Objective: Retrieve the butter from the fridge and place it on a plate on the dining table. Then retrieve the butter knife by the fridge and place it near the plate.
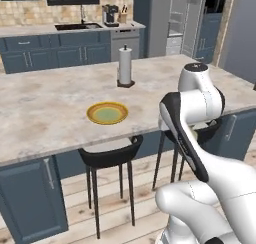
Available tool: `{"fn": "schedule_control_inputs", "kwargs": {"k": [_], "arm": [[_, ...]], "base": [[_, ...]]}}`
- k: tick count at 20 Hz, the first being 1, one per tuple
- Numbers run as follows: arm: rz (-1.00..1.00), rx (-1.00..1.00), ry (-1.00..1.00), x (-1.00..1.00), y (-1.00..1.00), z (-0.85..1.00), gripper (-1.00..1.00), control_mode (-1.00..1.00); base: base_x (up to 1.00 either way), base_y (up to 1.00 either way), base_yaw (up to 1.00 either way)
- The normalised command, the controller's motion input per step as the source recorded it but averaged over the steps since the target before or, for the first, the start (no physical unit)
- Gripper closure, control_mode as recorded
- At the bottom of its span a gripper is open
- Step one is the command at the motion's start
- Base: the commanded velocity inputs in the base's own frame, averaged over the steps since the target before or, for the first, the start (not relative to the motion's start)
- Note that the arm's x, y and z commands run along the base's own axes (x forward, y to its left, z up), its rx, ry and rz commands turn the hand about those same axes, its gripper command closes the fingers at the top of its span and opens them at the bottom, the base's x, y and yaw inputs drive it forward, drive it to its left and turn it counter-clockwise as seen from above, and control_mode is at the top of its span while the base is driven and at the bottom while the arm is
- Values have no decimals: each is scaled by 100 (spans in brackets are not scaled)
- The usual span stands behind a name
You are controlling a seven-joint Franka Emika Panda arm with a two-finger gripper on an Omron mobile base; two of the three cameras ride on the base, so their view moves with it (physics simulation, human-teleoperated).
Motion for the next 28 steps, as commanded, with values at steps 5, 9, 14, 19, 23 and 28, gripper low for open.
{"fn": "schedule_control_inputs", "kwargs": {"k": [5, 9, 14, 19, 23, 28], "arm": [[0, 0, 0, 0, 0, 0, 100, 100], [0, 0, 0, 0, 0, 0, 100, 100], [0, 0, 0, 0, 0, 0, 100, 100], [0, 0, 0, 0, 0, 0, 100, 100], [0, 0, 0, 0, 0, 0, 100, 100], [0, 0, 0, 0, 0, 0, 100, 100]], "base": [[24, 19, 0], [35, 50, 0], [51, 51, 0], [69, 34, 0], [73, 29, 0], [60, 31, 0]]}}
